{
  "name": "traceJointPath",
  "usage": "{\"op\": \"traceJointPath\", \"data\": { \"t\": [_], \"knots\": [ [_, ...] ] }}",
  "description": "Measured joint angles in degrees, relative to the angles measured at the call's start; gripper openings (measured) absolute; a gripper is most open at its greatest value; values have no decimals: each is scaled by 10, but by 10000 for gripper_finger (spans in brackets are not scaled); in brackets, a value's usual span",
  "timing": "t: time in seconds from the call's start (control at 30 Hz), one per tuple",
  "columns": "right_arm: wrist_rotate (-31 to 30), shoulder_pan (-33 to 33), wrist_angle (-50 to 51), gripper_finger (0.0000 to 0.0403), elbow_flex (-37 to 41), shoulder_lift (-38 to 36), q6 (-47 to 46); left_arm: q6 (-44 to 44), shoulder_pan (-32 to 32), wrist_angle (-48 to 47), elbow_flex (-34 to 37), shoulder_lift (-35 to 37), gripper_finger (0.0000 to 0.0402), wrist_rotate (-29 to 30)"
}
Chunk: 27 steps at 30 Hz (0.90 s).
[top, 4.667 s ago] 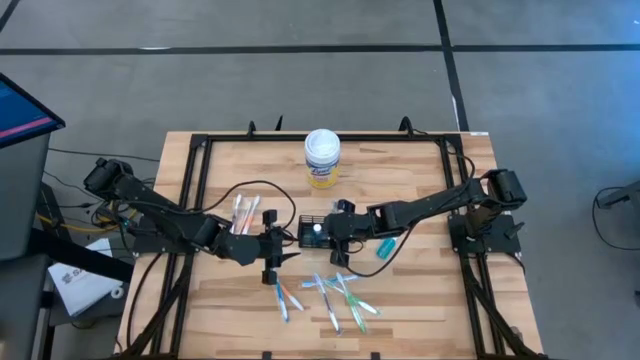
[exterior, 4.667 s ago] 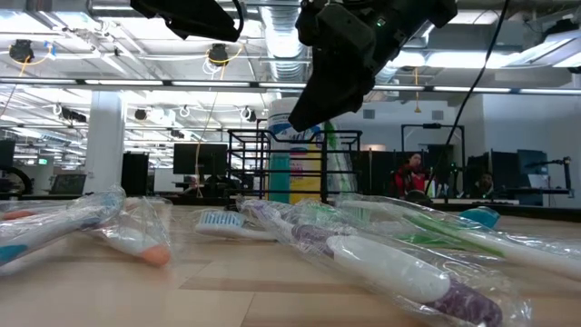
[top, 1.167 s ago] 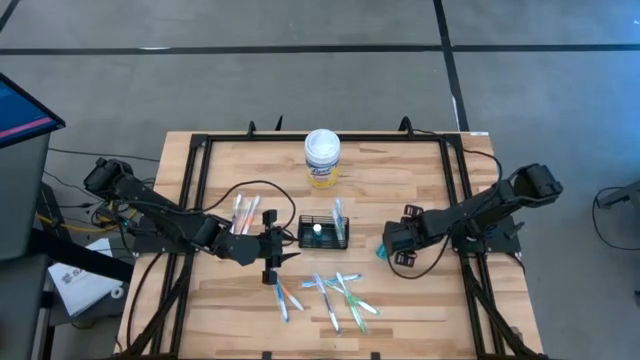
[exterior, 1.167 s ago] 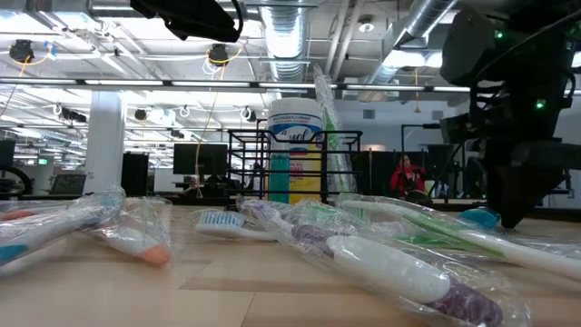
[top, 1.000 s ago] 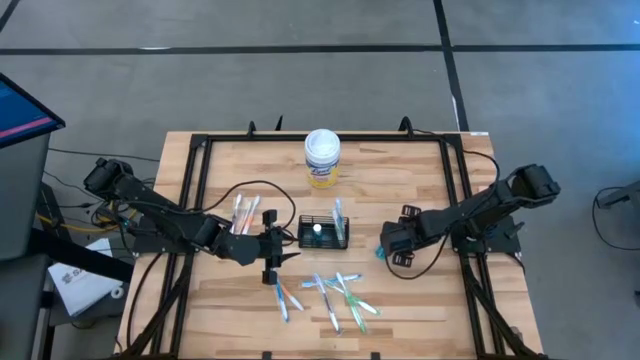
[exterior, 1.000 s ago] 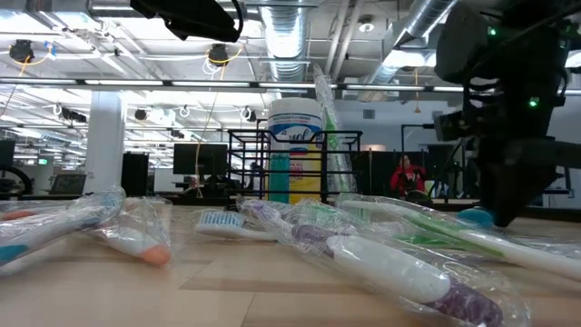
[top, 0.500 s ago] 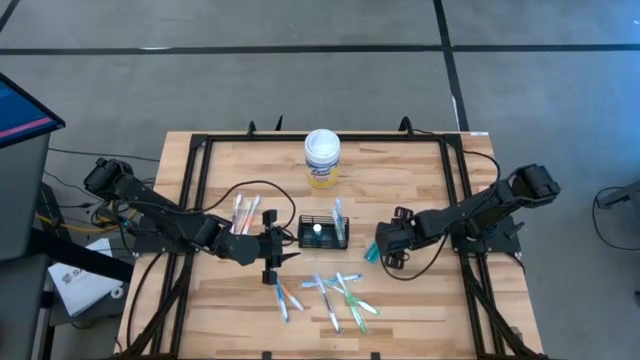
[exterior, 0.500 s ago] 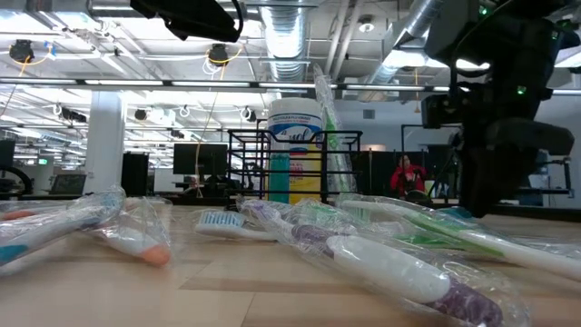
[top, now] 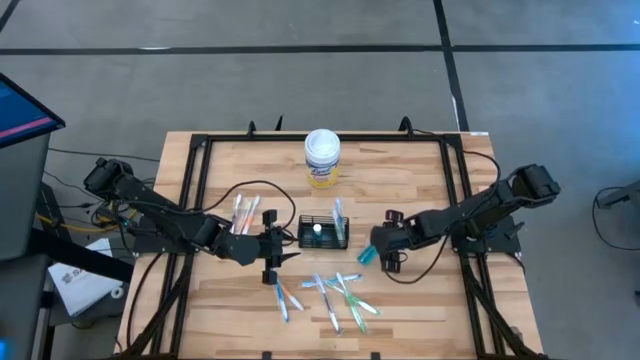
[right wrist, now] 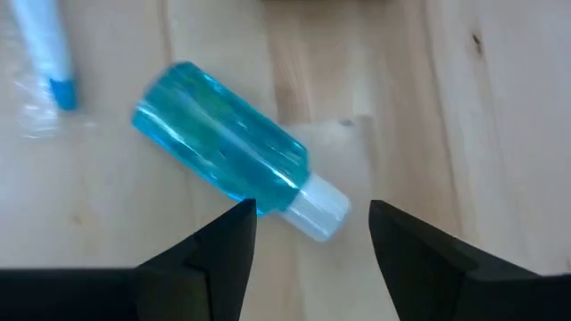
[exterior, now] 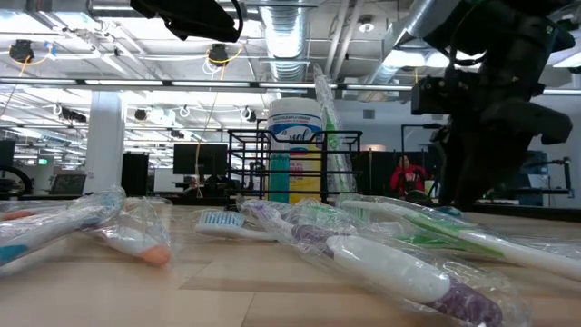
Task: Pick & Place toothbrushing station
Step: Put the blue mouthwash into the black mesh organizer
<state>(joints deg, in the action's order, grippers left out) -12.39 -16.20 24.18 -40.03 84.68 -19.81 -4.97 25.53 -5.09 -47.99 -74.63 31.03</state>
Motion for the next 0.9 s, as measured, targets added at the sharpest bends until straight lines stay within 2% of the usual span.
{"op": "traceJointPath", "data": {
  "t": [0.53,0.9],
  "knots": [
    [4,3,0,209,0,0,87,0,0,0,0,0,143,0],
    [5,13,-2,209,0,0,215,0,0,0,0,0,143,0]
  ]
}}
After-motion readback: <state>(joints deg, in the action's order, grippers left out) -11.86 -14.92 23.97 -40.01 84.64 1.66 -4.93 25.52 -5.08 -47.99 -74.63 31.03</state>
